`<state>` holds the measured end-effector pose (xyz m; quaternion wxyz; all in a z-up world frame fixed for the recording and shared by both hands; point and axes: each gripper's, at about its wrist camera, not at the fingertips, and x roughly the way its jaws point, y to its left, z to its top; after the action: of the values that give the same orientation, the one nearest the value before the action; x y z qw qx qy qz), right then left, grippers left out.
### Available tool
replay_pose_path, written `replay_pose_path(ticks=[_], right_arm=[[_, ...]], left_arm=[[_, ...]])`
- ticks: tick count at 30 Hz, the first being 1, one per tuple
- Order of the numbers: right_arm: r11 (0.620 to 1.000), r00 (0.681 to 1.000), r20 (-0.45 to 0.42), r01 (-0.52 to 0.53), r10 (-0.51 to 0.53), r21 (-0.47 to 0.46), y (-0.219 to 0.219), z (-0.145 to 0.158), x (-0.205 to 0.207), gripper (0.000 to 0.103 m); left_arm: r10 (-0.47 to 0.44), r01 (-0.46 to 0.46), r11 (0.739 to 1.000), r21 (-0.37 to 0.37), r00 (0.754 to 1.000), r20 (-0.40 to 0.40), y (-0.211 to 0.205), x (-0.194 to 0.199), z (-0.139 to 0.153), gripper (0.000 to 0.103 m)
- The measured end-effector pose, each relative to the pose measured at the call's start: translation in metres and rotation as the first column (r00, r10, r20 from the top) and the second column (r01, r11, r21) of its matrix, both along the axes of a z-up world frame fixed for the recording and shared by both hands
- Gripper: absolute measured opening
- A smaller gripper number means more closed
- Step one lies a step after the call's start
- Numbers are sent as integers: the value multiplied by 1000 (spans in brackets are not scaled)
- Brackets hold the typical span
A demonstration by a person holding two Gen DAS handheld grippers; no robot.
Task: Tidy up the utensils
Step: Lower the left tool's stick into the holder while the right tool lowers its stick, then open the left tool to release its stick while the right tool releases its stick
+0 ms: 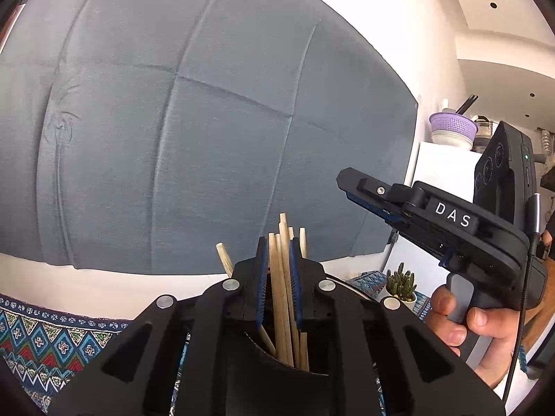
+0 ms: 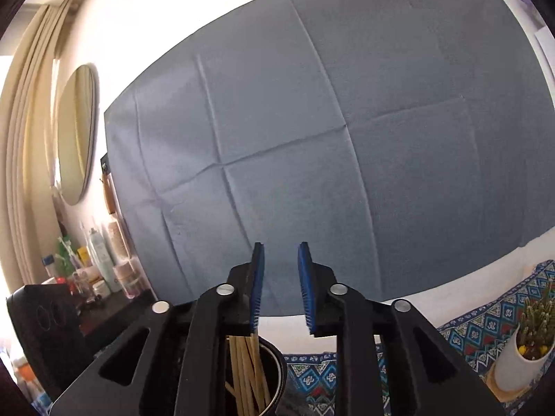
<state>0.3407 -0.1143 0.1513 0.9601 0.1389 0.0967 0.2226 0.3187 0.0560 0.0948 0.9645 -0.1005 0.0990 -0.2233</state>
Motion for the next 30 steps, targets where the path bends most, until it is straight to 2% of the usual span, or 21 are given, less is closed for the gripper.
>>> replay_pose_path(ticks=[2, 3, 6, 8, 11, 13, 16, 19, 21, 25, 30], right_arm=[[1000, 1000, 0, 21, -21, -5, -1, 0, 0, 42], [1000, 1000, -1, 27, -27, -9, -1, 0, 1, 43], [999, 999, 1, 34, -34, -16, -3, 2, 1, 52], [999, 999, 3, 47, -47, -15, -5, 4, 0, 60], [998, 998, 7, 63, -63, 1, -12, 7, -2, 68], [997, 997, 3, 71, -71, 19, -18, 9, -2, 76], [997, 998, -9, 64, -64, 33, -22, 11, -1, 85], [997, 997, -39, 64, -63, 33, -24, 13, 2, 87], [998, 997, -80, 28, -23, 52, -25, 13, 7, 87], [993, 994, -104, 29, -17, 115, -38, 15, 8, 87], [990, 991, -109, 88, -76, 110, -59, 34, -4, 88]], left_arm=[[-9, 9, 1000, -9, 1000, -7, -2, 0, 1, 25], [-10, 10, 1000, -11, 1000, -8, -3, -1, 2, 30], [-1, 1, 1000, 8, 1000, 6, -5, -5, 5, 35], [7, -7, 1000, 18, 1000, 16, -6, -7, 8, 43], [20, -22, 999, 41, 999, 33, -7, -10, 10, 52], [30, -32, 998, 54, 999, 37, -8, -11, 11, 55], [18, -20, 998, 58, 999, 35, -9, -12, 13, 66], [8, -11, 997, 76, 999, 35, -14, -16, 16, 82], [7, -10, 995, 98, 1000, 26, -20, -18, 21, 97], [35, -41, 991, 131, 998, 53, -28, -30, 32, 97], [66, -69, 989, 131, 997, 32, -22, -40, 40, 97]])
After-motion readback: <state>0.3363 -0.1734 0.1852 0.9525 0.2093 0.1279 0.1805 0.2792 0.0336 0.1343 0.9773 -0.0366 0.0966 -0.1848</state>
